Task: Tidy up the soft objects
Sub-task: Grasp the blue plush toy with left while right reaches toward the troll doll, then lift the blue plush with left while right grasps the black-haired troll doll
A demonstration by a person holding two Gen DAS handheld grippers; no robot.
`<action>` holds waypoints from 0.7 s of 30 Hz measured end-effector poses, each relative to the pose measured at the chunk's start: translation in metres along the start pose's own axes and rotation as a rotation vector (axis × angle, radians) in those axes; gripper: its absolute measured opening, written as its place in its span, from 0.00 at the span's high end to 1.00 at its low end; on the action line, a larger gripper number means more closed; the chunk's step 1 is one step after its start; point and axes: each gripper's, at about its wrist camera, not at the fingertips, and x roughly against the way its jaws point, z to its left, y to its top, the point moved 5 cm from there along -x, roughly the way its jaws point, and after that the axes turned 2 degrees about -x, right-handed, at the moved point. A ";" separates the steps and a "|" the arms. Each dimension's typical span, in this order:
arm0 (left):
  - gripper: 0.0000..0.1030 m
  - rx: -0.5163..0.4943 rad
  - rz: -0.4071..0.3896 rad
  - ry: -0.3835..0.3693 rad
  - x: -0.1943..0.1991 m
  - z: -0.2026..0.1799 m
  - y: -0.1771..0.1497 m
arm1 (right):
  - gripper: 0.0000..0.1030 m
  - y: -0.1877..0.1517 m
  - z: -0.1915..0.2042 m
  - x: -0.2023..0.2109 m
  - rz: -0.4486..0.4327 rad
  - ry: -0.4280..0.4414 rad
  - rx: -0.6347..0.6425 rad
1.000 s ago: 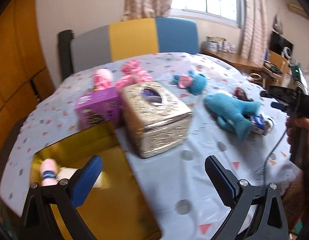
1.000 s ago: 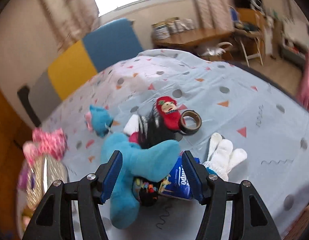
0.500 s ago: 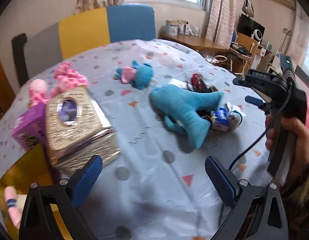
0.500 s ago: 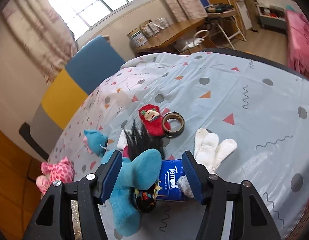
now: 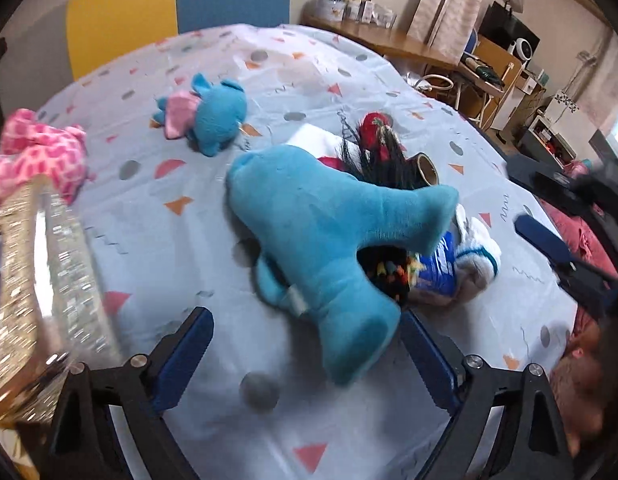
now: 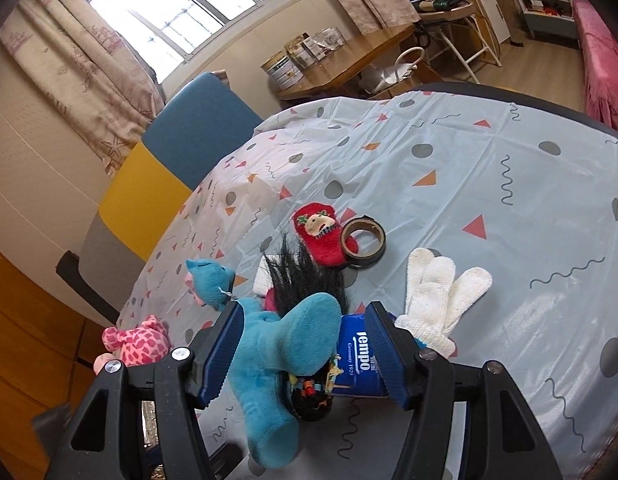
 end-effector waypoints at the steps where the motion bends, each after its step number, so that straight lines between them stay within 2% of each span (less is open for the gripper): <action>1: 0.14 0.006 0.005 -0.002 -0.008 -0.001 0.004 | 0.38 0.000 0.000 -0.001 0.006 0.006 -0.004; 2: 0.24 0.010 0.011 0.001 -0.016 -0.002 0.008 | 0.38 -0.001 0.000 -0.001 0.010 0.010 -0.007; 5: 0.41 0.037 0.048 -0.026 -0.038 -0.003 0.014 | 0.38 -0.001 0.000 -0.004 0.024 0.020 -0.013; 8: 0.51 0.093 0.095 -0.080 -0.061 -0.001 0.017 | 0.38 -0.003 0.001 -0.007 0.035 0.022 -0.008; 10: 0.56 0.112 0.087 -0.087 -0.065 0.003 0.017 | 0.38 -0.003 0.001 -0.008 0.038 0.021 -0.005; 12: 0.58 0.103 0.055 -0.095 -0.057 0.005 0.016 | 0.38 -0.002 0.000 -0.008 0.037 0.019 -0.003; 15: 0.59 0.045 -0.024 -0.064 -0.031 0.009 0.013 | 0.38 -0.001 0.000 -0.006 0.026 0.018 -0.007; 19: 0.59 -0.095 -0.111 -0.030 0.017 0.009 -0.008 | 0.38 0.001 -0.005 -0.002 0.006 0.020 -0.031; 21: 0.59 -0.146 -0.120 -0.025 0.034 0.010 -0.024 | 0.38 0.003 -0.009 -0.001 0.004 0.021 -0.050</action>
